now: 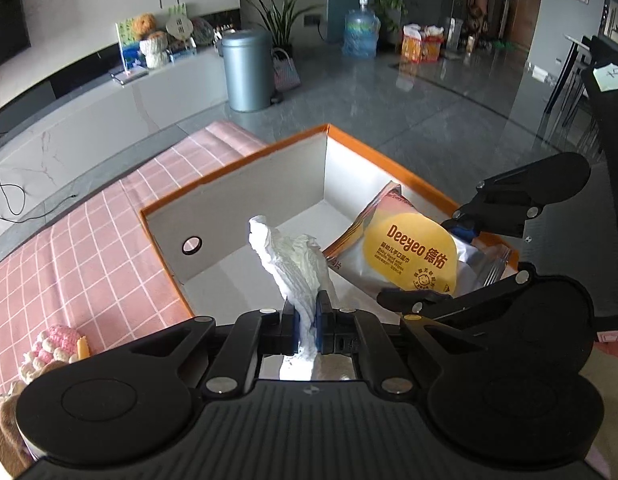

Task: Organize soft objects
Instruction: 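Lift the plastic bag and snack packet and carry both over the orange box, then open both tools to drop the bag and packet into the box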

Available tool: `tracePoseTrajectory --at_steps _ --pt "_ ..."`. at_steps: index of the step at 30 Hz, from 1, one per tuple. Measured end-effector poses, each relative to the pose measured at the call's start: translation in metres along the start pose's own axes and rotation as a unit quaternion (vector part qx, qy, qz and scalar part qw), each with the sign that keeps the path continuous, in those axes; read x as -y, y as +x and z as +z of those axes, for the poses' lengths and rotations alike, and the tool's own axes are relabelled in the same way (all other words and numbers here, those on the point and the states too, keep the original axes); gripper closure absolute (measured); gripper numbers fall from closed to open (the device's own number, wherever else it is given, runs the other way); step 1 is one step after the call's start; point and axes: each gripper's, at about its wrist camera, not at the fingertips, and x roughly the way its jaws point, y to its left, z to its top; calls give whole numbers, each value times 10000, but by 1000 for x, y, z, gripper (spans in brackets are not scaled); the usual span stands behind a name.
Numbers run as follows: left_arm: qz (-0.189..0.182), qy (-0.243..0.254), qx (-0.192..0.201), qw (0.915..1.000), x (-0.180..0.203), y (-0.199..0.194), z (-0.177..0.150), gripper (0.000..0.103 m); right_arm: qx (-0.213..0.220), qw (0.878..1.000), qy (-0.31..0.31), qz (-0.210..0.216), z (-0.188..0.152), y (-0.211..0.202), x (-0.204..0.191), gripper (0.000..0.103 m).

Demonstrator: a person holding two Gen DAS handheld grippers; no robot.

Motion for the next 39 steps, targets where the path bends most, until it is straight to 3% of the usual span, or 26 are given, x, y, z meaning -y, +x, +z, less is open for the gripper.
tracePoseTrajectory --at_steps 5,11,24,29,32,39 --pt "-167 17 -241 9996 2 15 4 95 -331 9992 -228 -28 2 22 -4 58" --pt "-78 241 -538 9982 11 36 3 95 -765 9959 -474 -5 -3 42 -4 57" --pt "-108 1255 -1325 9832 27 50 -11 95 -1038 9908 -869 71 -5 54 -4 52" --pt "-109 1368 -1443 9800 27 50 -12 93 -1064 9891 -1019 62 -10 47 -9 49" --pt "-9 1330 -1344 9820 29 47 -11 88 -1012 9887 -1102 2 -9 41 -12 38" --pt "84 1236 -975 9875 27 30 -10 61 -934 9904 -1015 -63 -11 25 -8 39"
